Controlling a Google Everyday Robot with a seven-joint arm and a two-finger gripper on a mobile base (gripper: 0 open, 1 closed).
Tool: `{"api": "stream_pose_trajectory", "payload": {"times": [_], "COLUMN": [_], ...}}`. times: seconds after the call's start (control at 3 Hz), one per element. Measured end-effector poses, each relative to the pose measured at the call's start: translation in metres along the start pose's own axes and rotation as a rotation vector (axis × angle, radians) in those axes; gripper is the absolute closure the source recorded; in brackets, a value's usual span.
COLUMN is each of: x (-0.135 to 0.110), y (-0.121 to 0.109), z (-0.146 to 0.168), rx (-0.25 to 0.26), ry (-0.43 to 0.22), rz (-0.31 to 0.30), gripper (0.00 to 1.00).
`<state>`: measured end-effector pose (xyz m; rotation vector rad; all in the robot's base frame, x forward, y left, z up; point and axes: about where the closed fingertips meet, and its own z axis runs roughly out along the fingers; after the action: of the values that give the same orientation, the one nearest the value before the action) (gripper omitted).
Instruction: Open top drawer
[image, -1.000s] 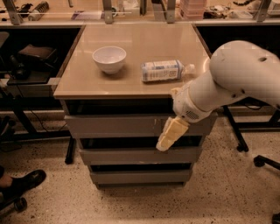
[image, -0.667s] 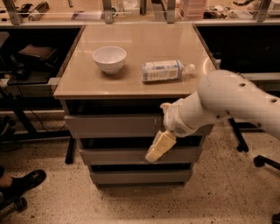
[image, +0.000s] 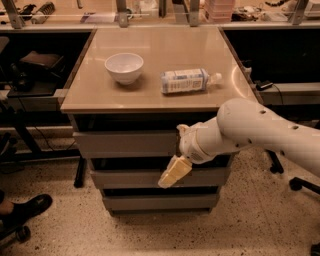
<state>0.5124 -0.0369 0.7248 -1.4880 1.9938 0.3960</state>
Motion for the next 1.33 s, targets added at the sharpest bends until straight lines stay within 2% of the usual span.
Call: {"api": "stream_pose_trajectory", "payload": {"times": [0.33, 0.67, 1.0, 1.33], "x": [0.014, 0.041, 0.039, 0.039], "y": [-0.012, -0.043, -0.066, -0.066], "z": [0.015, 0.038, 0.045, 0.045], "rx": [0.046, 0.166, 0.225, 0.224], "ry": [0.051, 0.14, 0.154, 0.154], "rz": [0.018, 0.017, 0.005, 0.005], "gripper": [0.0, 0.0, 0.0, 0.0]}}
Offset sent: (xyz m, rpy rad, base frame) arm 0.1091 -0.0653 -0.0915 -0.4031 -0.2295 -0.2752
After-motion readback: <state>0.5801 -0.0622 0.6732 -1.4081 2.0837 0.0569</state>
